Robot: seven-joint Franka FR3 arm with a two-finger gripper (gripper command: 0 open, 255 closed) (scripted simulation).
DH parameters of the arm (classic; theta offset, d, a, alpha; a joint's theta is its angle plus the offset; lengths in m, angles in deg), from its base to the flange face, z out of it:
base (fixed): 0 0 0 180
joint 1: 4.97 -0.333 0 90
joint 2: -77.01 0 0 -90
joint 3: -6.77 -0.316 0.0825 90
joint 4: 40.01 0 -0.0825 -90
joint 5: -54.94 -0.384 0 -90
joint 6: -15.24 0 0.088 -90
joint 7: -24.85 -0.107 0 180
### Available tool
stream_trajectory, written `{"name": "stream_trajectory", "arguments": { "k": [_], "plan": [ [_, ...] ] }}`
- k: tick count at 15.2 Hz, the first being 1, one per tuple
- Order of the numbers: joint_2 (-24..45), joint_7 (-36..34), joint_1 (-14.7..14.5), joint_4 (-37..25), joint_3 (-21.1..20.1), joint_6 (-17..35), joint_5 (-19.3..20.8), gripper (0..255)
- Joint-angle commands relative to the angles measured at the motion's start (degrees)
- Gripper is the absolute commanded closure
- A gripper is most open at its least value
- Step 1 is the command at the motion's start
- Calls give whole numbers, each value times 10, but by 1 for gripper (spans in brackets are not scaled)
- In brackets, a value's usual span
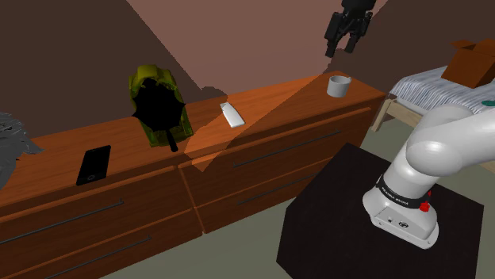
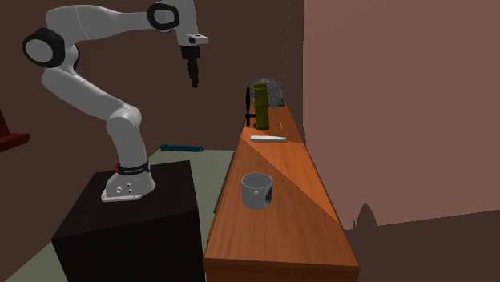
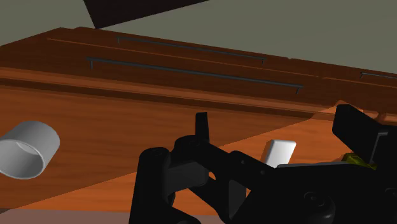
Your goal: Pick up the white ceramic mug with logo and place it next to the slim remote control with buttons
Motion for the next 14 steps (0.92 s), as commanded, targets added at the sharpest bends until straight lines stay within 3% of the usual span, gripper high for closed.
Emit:
{"name": "stream_trajectory", "arguments": {
  "k": [1, 14],
  "plan": [
    [0, 0, 0, 0, 0, 0, 0, 0],
    [122, 134, 40, 42, 124, 148, 86, 0]
  ]
}}
